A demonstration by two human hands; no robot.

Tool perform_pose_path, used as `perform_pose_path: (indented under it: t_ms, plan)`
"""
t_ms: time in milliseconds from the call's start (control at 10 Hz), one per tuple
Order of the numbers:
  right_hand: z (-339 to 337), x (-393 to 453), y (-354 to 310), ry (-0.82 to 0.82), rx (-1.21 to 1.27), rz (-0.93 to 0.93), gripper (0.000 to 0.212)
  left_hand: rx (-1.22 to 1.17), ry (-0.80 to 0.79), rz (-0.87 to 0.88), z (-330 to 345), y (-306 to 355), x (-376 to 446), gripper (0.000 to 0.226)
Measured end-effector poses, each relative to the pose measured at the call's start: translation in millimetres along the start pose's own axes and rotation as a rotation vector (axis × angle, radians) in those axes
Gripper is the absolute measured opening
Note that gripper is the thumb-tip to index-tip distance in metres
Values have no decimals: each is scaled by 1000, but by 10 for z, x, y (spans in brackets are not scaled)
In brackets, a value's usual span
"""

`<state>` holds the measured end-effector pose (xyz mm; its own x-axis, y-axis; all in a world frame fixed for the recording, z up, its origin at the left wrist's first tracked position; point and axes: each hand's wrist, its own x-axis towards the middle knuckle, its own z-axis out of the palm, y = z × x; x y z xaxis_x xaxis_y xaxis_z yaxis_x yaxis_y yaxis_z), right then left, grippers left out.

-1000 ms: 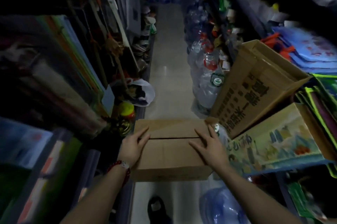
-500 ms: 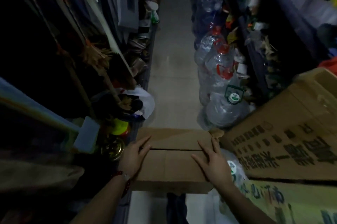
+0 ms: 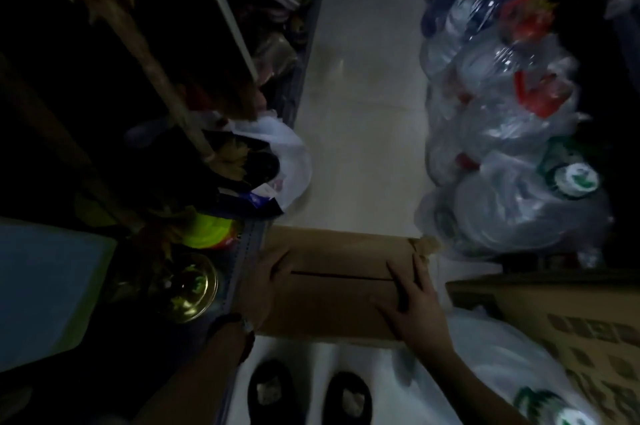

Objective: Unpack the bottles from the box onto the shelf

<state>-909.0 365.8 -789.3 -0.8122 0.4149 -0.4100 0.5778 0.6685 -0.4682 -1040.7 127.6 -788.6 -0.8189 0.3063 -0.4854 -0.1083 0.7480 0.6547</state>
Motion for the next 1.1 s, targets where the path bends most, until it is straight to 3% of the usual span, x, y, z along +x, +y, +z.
perform_pose_path:
  t_ms: [300, 600, 900, 1100]
  plan:
    - [1454, 603, 731, -20, 62, 1, 72, -61, -37, 31, 895, -1229, 755, 44]
    - [2053, 606, 1134, 75, 41, 20, 70, 23, -6, 17, 1428, -1695, 947, 49]
    - [1620, 466, 704, -131, -191, 178, 71, 154, 101, 27, 1280, -1129, 687, 45]
    - [701, 186, 163, -132, -185, 77, 56, 129, 77, 104, 593, -335, 243, 33]
